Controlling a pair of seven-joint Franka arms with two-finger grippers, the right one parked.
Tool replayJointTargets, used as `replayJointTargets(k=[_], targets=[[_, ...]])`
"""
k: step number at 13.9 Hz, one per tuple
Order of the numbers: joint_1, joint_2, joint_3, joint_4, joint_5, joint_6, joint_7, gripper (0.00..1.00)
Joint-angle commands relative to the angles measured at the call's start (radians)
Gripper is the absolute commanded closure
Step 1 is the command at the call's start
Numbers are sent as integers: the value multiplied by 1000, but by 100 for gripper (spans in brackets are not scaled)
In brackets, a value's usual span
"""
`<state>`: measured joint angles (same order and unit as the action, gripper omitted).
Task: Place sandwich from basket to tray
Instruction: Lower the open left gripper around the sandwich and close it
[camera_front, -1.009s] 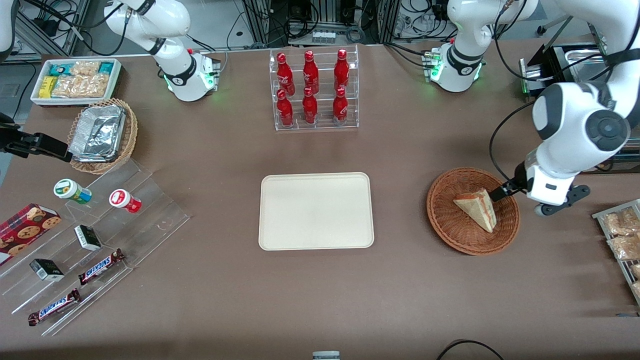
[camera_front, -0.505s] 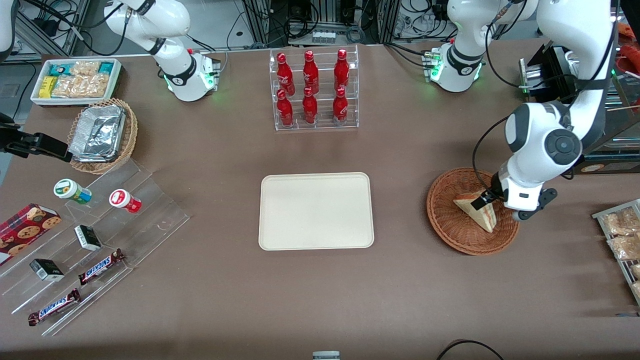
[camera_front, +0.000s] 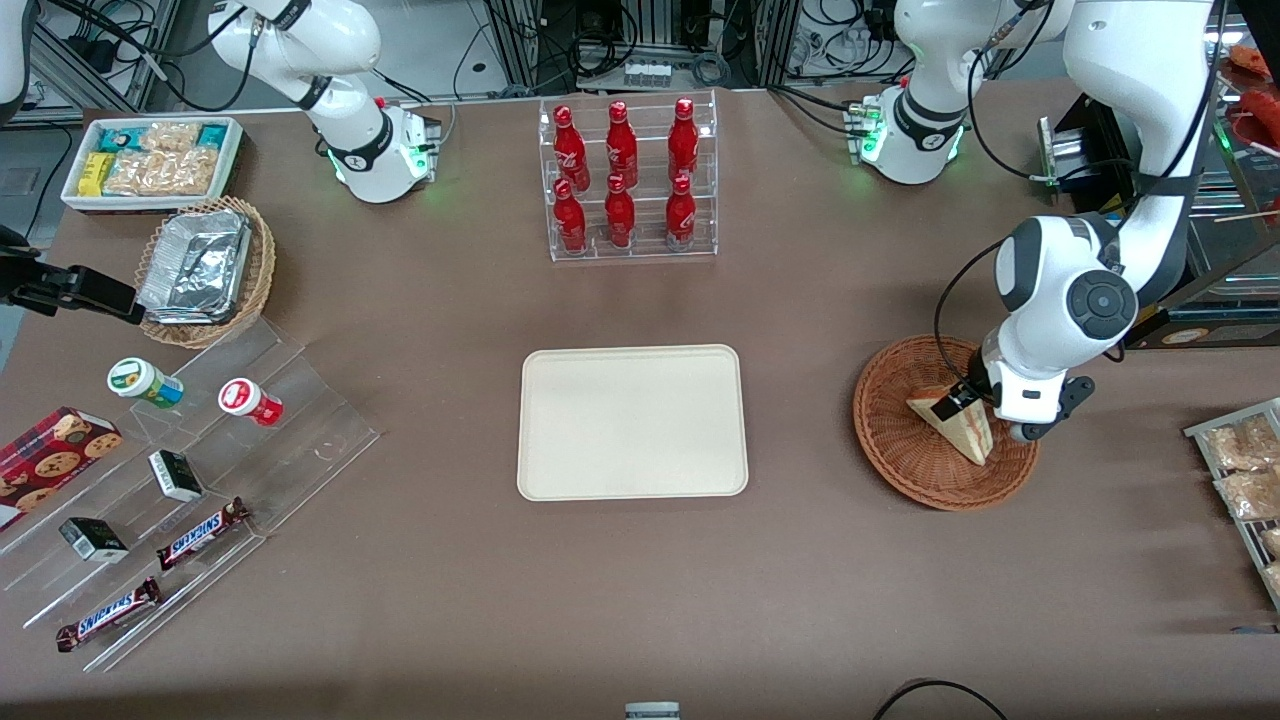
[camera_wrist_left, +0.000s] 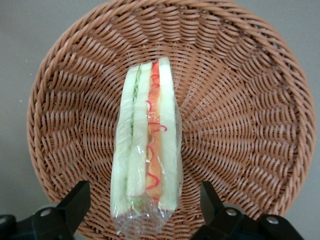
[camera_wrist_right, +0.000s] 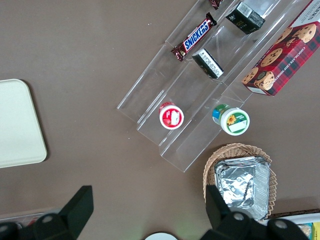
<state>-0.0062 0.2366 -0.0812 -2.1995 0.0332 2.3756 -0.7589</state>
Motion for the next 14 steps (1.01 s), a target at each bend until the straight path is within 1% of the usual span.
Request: replayJointTargets(k=[1, 3, 4, 7, 9, 11, 14], targets=[[-5, 3, 1, -22, 17, 37, -62, 45], [-5, 3, 1, -26, 19, 37, -69, 92], [-5, 3, 1, -25, 20, 37, -66, 100], [-5, 4, 1, -23, 42, 33, -66, 100], [-6, 1, 1, -17, 71, 22, -68, 100], [-9, -16, 0, 9, 71, -34, -68, 100], [-48, -48, -2, 87, 82, -177, -83, 100]])
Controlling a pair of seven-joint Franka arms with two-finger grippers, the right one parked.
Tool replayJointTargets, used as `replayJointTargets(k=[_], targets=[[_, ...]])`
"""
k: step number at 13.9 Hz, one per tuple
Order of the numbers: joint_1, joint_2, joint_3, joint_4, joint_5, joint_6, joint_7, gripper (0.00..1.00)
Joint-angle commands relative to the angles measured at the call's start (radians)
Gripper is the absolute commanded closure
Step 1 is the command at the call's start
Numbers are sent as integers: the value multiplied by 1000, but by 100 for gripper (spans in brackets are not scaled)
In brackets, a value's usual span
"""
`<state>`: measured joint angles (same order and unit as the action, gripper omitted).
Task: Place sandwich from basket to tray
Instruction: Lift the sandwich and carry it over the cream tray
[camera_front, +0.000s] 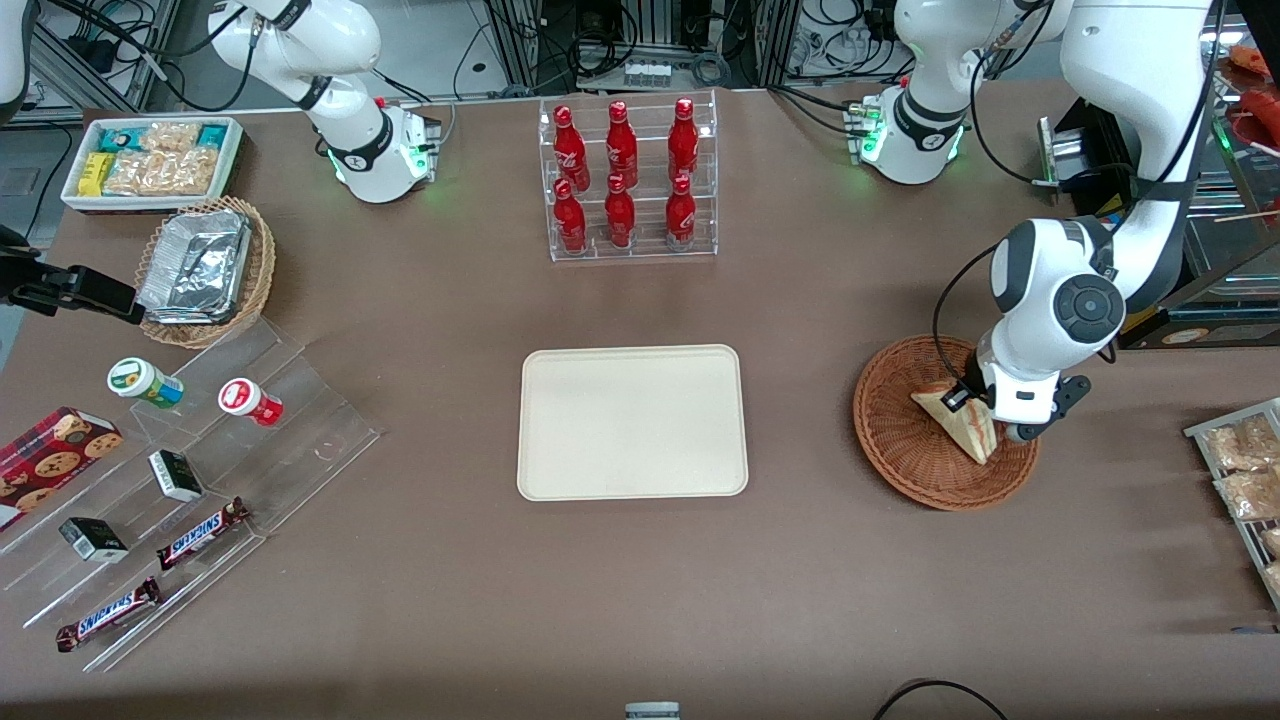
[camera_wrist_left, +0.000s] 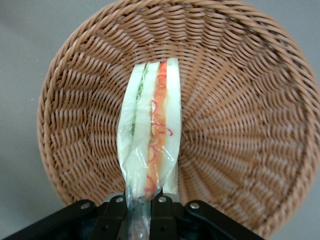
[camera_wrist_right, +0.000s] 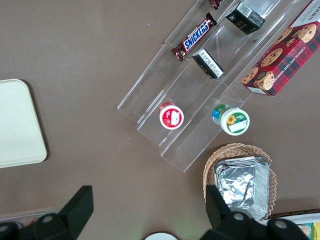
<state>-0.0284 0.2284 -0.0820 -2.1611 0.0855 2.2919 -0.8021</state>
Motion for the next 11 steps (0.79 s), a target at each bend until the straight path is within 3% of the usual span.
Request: replayJointTargets(k=[1, 5, 11], targets=[[-44, -46, -28, 75, 49, -133, -69, 100], [-207, -37, -42, 251, 59, -360, -166, 100], [-413, 67, -45, 424, 5, -355, -177, 100]])
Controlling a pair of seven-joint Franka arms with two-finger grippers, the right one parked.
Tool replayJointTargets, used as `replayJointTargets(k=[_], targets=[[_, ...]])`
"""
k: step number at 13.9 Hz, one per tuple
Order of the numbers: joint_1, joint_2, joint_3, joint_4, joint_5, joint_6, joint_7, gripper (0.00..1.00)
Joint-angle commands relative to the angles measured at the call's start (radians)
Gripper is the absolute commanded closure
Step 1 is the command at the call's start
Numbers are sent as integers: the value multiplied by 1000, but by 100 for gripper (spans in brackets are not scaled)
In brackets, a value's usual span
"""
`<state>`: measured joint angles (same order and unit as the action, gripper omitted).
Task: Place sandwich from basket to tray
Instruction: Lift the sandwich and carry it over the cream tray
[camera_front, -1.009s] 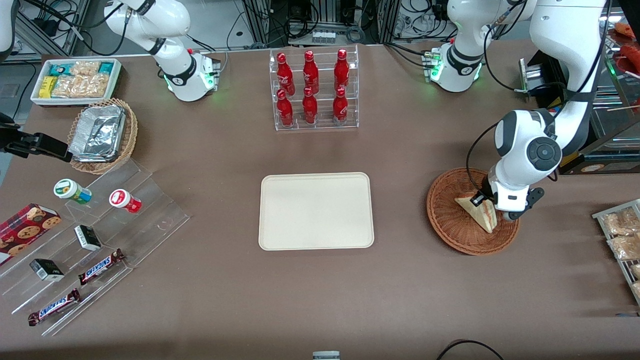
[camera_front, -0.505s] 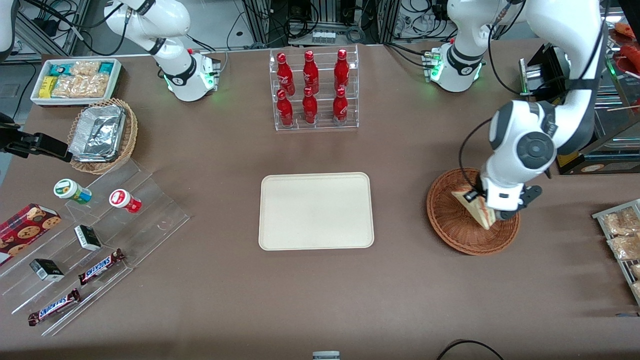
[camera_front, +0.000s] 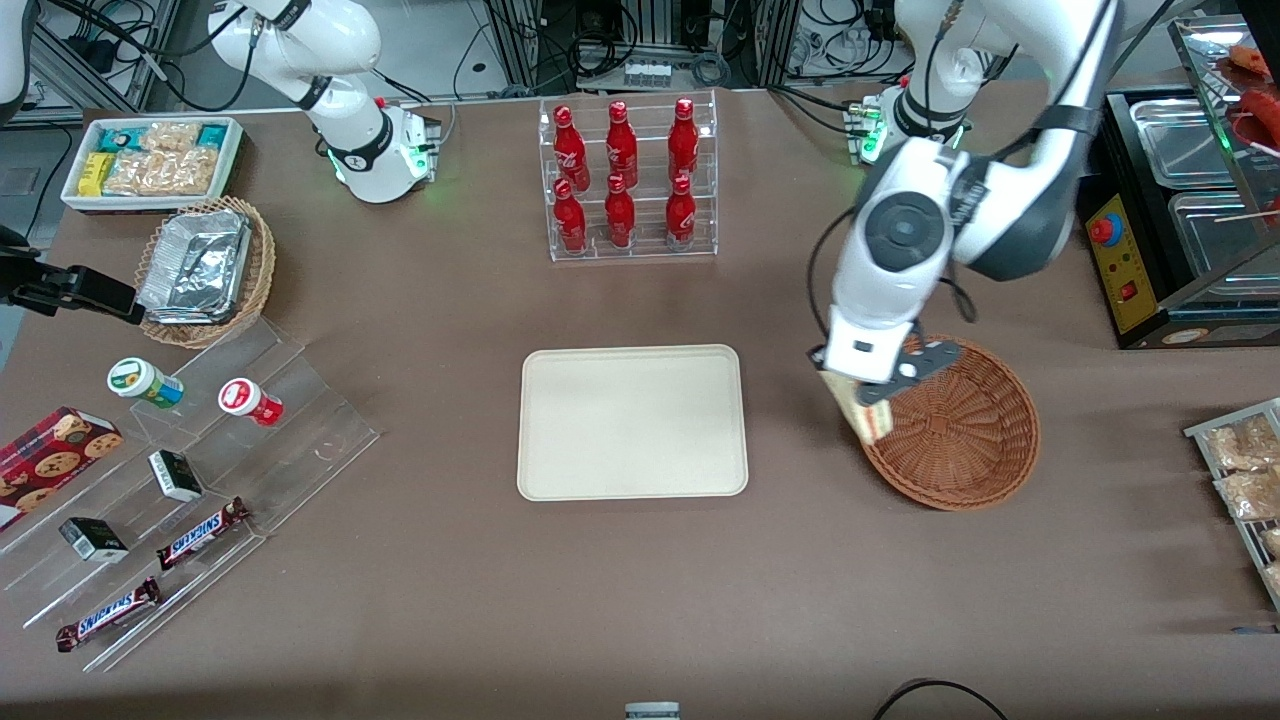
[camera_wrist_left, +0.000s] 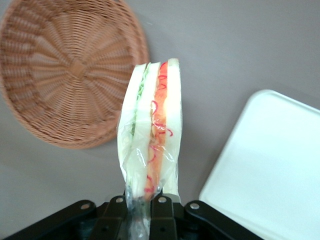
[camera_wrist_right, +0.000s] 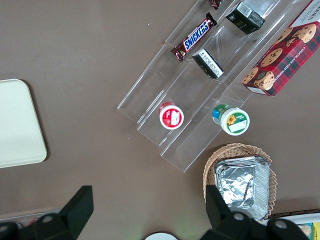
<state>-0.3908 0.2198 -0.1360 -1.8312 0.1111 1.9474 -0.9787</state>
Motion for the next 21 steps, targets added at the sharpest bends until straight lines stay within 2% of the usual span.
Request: replayJointTargets(k=[1, 5, 9, 15, 21], targets=[[-87, 110, 10, 137, -22, -1, 0, 100], [-193, 260, 10, 268, -19, 36, 60, 100], [-256, 360, 10, 296, -21, 145, 78, 100], [-270, 421, 10, 296, -22, 228, 167, 100], [-243, 446, 16, 294, -19, 234, 198, 100]])
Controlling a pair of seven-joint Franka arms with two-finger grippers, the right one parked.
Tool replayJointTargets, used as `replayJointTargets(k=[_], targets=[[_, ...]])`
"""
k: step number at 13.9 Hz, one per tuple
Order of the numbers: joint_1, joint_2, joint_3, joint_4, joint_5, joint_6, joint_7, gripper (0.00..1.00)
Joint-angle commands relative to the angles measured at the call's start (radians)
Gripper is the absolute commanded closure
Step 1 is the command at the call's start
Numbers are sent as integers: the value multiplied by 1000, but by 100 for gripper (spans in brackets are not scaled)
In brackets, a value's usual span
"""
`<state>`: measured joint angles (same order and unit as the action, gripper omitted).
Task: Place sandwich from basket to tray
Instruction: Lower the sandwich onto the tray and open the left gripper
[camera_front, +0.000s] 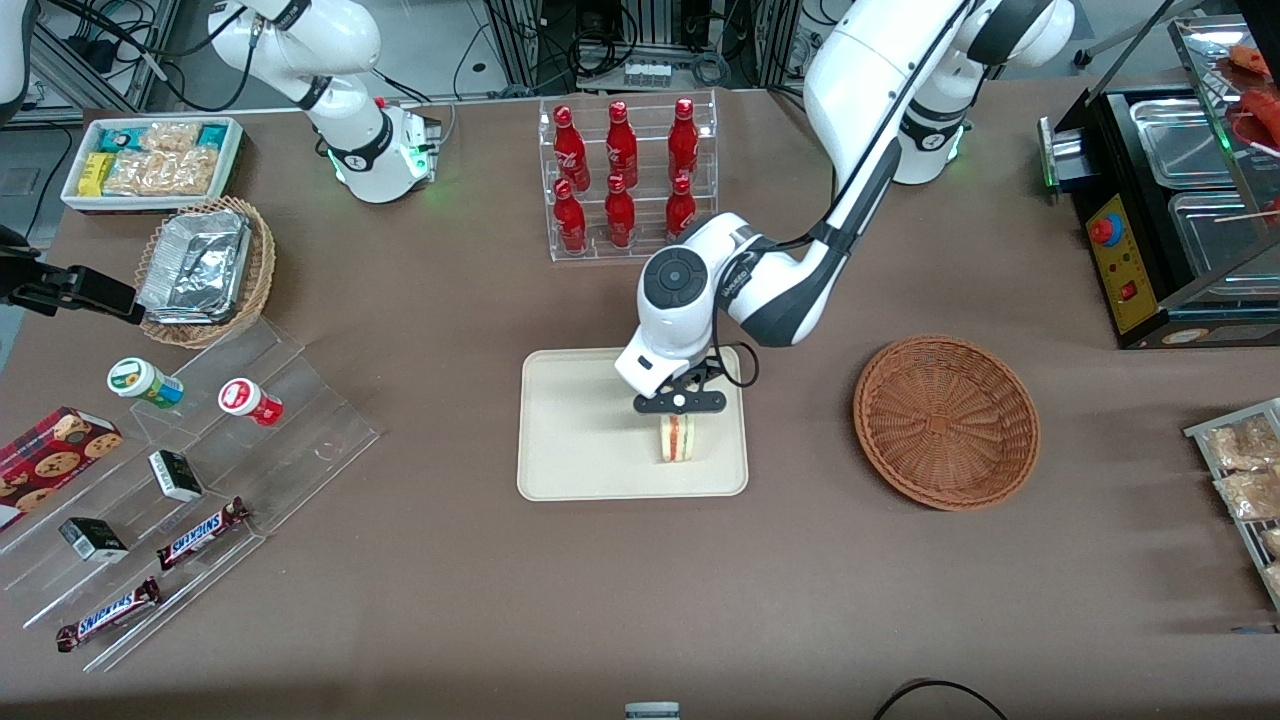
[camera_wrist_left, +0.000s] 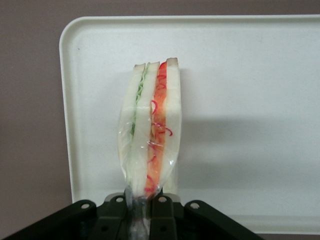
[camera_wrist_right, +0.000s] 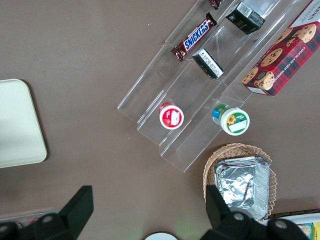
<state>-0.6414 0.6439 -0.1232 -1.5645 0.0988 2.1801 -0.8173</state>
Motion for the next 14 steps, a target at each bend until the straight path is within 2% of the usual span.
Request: replayJointTargets(k=[1, 5, 6, 7, 8, 14], targets=[[8, 26, 4, 29, -7, 3, 43, 100], [5, 36, 4, 27, -8, 7, 37, 100], [3, 36, 4, 27, -8, 6, 32, 76], [5, 37, 4, 27, -4, 6, 36, 33], [2, 39, 4, 27, -2, 6, 32, 0], [8, 20, 7, 44, -10, -2, 0, 0]])
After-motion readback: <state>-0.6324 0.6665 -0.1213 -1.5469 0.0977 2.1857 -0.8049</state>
